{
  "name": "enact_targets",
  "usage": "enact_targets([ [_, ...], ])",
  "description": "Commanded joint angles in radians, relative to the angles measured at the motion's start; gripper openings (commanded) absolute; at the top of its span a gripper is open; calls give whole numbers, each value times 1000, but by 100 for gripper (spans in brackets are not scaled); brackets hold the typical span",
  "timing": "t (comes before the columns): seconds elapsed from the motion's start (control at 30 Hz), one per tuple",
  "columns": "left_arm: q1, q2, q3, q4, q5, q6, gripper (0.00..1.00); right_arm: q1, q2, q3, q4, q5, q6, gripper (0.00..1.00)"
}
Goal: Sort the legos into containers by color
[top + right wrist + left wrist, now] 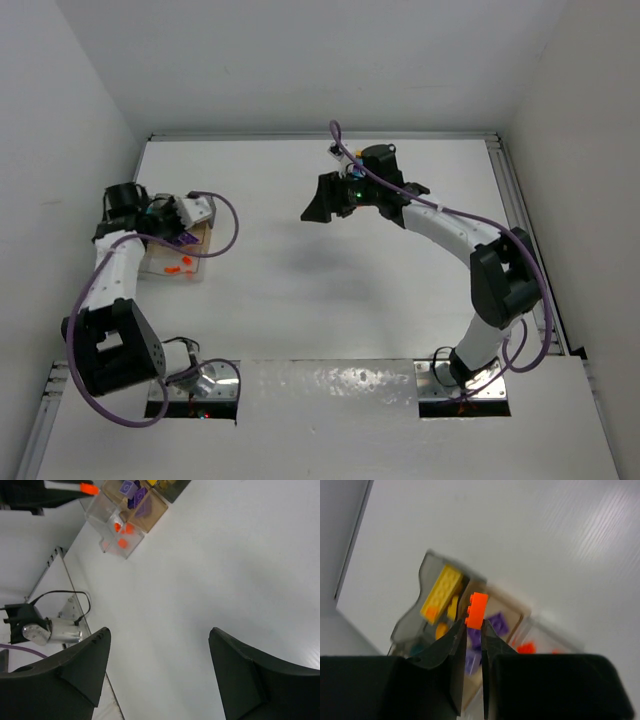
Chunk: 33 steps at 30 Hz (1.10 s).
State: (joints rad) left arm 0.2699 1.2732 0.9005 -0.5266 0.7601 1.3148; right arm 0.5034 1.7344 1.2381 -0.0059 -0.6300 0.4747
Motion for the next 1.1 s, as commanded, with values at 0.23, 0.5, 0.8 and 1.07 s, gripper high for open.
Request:
enact_targets([
  [0.23, 207, -20, -38, -276, -197, 388, 0, -8, -19, 47, -89, 27, -111, 78],
  [0.5, 230, 112, 14, -270, -167, 437, 19, -9, -25, 50, -115, 19, -143, 78],
  [0.8, 230, 121, 55, -286, -140, 485, 63, -19, -52, 43, -140, 39, -148, 78],
  [1.07, 227, 89, 160, 24, 116, -182, 63, -86, 89, 228, -417, 501, -177, 34],
])
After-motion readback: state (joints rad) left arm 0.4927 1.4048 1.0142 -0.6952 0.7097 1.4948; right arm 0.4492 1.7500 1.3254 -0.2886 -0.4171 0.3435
